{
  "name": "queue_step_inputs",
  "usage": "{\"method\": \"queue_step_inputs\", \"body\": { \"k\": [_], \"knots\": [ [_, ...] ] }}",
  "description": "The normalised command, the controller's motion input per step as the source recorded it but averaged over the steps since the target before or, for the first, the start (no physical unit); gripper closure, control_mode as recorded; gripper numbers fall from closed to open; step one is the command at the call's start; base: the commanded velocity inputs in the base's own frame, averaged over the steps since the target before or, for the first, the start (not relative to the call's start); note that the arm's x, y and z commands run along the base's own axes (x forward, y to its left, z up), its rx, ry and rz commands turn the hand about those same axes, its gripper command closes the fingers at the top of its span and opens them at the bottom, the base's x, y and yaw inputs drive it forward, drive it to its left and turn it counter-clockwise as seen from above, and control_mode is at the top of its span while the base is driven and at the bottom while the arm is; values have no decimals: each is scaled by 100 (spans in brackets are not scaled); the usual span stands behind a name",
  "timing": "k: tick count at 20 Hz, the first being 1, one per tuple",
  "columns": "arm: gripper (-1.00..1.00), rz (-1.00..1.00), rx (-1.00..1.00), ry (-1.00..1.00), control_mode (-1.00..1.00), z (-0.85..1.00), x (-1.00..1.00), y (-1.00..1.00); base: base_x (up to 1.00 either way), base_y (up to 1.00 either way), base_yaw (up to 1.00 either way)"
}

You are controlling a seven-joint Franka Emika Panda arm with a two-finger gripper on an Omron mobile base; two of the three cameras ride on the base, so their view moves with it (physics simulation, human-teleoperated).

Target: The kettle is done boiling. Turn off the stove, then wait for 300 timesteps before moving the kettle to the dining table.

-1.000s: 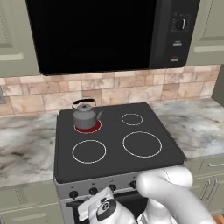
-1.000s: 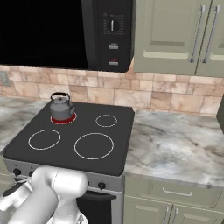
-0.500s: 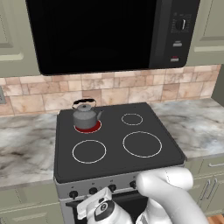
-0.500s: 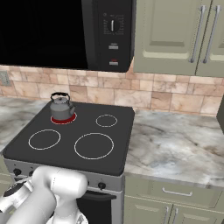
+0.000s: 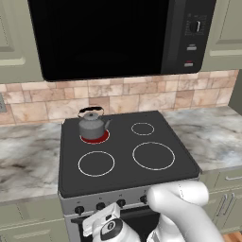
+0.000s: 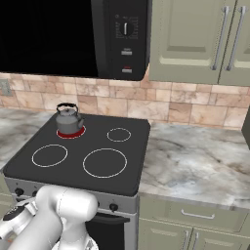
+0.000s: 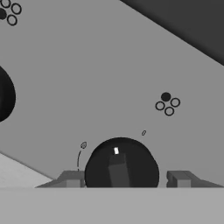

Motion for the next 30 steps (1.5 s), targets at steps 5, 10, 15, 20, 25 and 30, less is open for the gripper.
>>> {"method": "queue_step_inputs", "body": {
  "k": [5, 10, 15, 20, 25, 30],
  "knots": [
    [100, 0, 1, -1, -100, 0, -1, -2, 0, 0, 0],
    [100, 0, 9, -2, -100, -1, -7, -9, 0, 0, 0],
    [100, 0, 17, -1, -100, -8, -10, -5, 0, 0, 0],
    [100, -3, 26, -2, -100, -19, -9, -7, 0, 0, 0],
    [100, -8, 27, -3, -100, -20, -12, -2, 0, 0, 0],
    [100, -8, 25, -3, -100, -14, -11, 0, 0, 0, 0]
  ]
}}
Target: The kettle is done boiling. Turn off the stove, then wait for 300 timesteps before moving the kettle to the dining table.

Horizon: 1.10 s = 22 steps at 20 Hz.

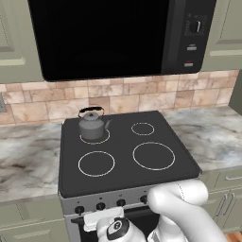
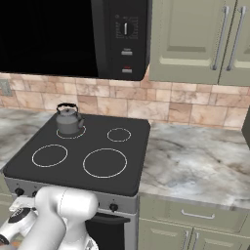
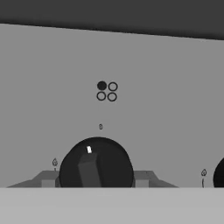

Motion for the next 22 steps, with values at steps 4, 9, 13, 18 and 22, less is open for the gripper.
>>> {"method": "queue_step_inputs", "body": {
  "k": [4, 9, 13, 18, 22],
  "knots": [
    [100, -9, 23, -1, -100, -11, -13, 0, 0, 0, 0],
    [100, -9, 21, 0, -100, -16, -10, 0, 0, 0, 0],
    [100, -9, 21, 0, -100, -21, -12, 0, 0, 0, 0],
    [100, -9, 22, 0, -100, -19, -13, 0, 0, 0, 0],
    [100, -8, 21, 0, -100, -19, -8, 0, 0, 0, 0]
  ]
}}
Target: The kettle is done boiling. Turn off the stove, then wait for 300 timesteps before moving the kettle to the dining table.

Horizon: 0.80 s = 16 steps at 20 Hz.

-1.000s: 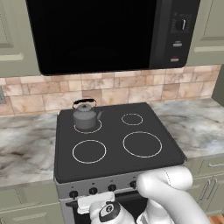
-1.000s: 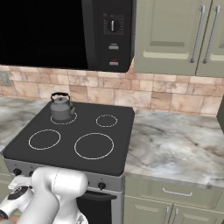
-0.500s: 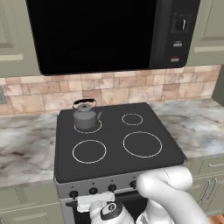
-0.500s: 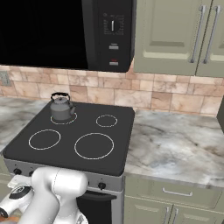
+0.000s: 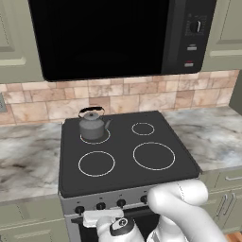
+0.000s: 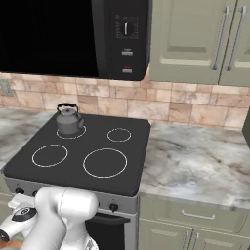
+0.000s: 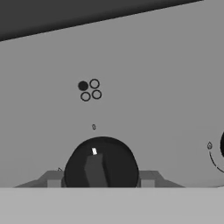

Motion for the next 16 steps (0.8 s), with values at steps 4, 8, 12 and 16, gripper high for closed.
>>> {"method": "queue_step_inputs", "body": {
  "k": [4, 8, 12, 16],
  "knots": [
    [-100, -7, 18, 0, -100, -19, -6, 0, 0, 0, 0],
    [-100, -6, 18, 0, -100, -5, -12, 0, 0, 0, 0],
    [-100, -7, 17, -3, -100, -2, -21, 0, 0, 0, 0],
    [-100, -8, 16, -6, -100, 0, -25, 0, 0, 0, 0]
  ]
}}
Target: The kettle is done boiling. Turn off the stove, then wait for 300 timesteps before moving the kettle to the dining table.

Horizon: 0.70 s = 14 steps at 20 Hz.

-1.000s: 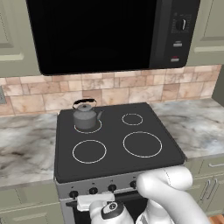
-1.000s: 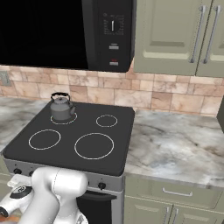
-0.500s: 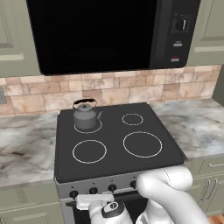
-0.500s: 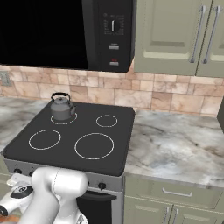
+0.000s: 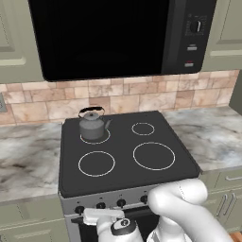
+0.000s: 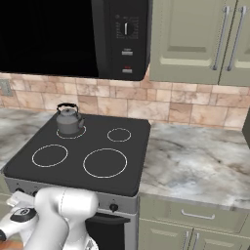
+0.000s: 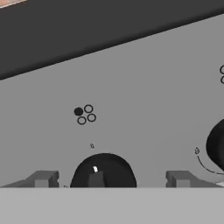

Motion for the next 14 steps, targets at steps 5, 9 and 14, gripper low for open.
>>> {"method": "queue_step_inputs", "body": {
  "k": [5, 9, 14],
  "knots": [
    [-100, -8, 11, -10, -100, 0, -30, 8, 0, 0, 0],
    [-100, -8, 9, -10, -100, 0, -36, 3, 0, 0, 0],
    [-100, -8, 6, -12, -100, 3, -38, 1, 0, 0, 0]
  ]
}}
